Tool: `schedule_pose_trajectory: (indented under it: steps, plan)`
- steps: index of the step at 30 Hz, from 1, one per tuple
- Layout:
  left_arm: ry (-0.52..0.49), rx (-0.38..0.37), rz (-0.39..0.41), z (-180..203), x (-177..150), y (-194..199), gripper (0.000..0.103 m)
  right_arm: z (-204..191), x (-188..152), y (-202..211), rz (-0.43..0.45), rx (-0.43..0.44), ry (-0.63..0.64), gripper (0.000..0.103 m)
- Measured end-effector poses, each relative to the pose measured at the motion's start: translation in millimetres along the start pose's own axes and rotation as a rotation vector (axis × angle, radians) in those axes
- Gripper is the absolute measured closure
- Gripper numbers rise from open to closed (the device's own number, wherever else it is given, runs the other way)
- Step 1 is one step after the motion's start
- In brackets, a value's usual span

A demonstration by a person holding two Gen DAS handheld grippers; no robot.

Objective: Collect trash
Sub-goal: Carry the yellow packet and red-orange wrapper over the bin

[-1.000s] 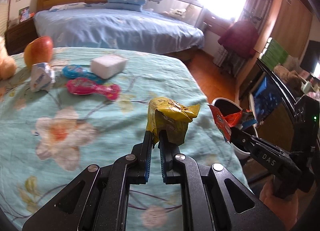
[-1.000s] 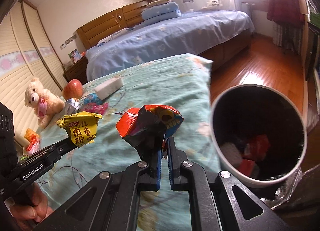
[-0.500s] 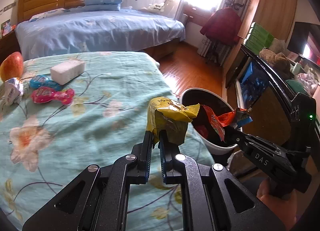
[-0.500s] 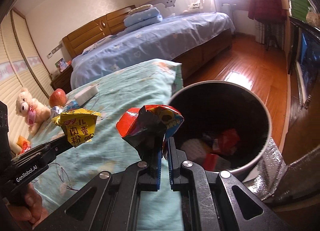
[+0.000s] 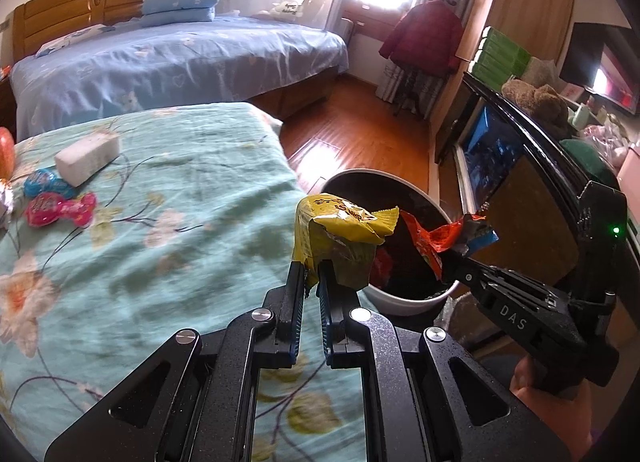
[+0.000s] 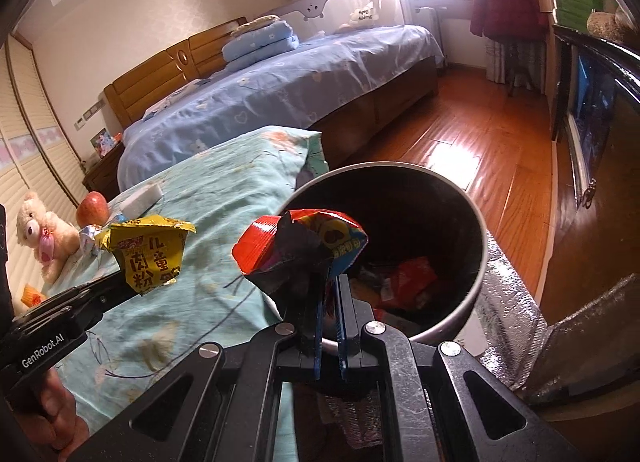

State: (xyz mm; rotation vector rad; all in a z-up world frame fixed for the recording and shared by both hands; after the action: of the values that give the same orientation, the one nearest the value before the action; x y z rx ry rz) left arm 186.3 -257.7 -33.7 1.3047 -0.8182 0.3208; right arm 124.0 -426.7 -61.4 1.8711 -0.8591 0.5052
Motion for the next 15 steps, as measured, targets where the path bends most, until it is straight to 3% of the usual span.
schedule_pose_trajectory:
  steps: [15]
  plan:
    - [-0.046,-0.004,-0.015,25,9,-17,0.096,30,8,0,-0.008,-0.036,-0.023,0.097]
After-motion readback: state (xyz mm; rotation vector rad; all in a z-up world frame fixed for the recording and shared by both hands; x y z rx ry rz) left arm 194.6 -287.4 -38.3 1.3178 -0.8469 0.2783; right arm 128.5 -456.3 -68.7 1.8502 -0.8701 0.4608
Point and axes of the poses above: each gripper's, at about its wrist camera, not at the fingertips, and y roughly against the way its jaws point, z to its right, x to its top, the point moved 1 cm from there along -y, roughly the way its jaws point, and after that the axes turned 15 degrees about x, right-handed, at the moved point
